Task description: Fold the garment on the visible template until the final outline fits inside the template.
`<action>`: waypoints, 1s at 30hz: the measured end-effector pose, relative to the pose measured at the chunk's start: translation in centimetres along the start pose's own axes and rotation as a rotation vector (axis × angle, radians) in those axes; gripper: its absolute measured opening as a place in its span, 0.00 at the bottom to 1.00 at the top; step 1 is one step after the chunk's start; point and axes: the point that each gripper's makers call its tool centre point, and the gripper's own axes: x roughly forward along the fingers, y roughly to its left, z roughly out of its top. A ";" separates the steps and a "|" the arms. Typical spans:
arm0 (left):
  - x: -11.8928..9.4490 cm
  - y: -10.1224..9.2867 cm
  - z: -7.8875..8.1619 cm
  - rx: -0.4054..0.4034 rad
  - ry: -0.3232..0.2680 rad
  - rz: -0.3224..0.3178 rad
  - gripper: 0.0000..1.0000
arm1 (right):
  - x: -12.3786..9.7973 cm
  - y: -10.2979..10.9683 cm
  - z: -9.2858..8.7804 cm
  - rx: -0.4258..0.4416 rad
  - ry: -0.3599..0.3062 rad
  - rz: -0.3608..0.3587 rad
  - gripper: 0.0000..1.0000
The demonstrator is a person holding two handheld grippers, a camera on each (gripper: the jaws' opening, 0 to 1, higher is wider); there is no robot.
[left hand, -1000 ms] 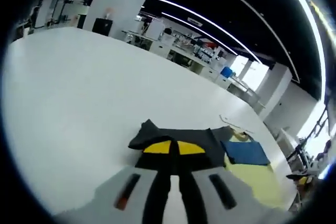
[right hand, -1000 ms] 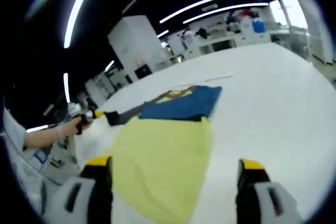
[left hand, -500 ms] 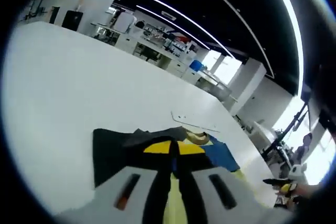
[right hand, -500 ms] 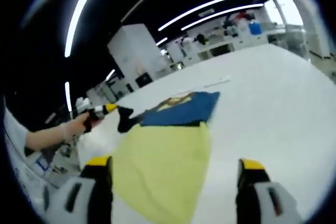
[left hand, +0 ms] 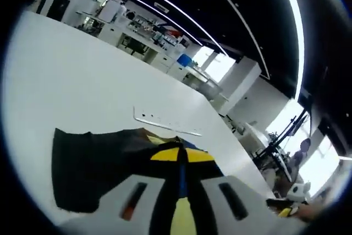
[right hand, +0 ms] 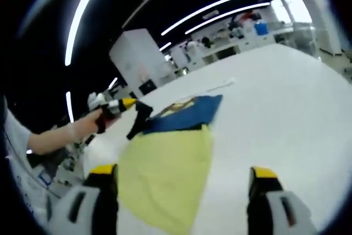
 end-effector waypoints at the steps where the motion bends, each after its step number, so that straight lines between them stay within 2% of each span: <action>1: 0.5 -0.3 -0.2 -0.001 0.006 -0.005 0.00 | -0.1 -0.1 -0.1 0.006 0.000 0.000 0.95; 3: 1.6 -1.3 -0.9 -0.005 0.018 -0.024 0.00 | -0.2 -0.3 -0.1 0.011 -0.004 0.003 0.91; 5: 2.7 -2.4 -1.8 -0.003 0.041 -0.047 0.00 | -0.3 -0.3 -0.1 0.009 -0.014 0.002 0.95; 11: 6.0 -5.0 -3.8 -0.033 0.075 -0.097 0.00 | -0.6 -1.1 -0.5 0.003 -0.010 -0.020 0.95; 20: 9.4 -8.9 -6.4 -0.002 0.136 -0.175 0.00 | -1.3 -2.4 -0.9 0.028 -0.023 -0.045 0.94; 23: 10.2 -9.5 -7.7 0.039 0.171 -0.183 0.00 | -1.6 -2.8 -0.8 0.040 -0.033 -0.051 0.94; 30: 11.4 -9.0 -11.2 0.073 0.263 -0.175 0.00 | -2.2 -3.2 -1.0 0.060 -0.045 -0.065 0.94</action>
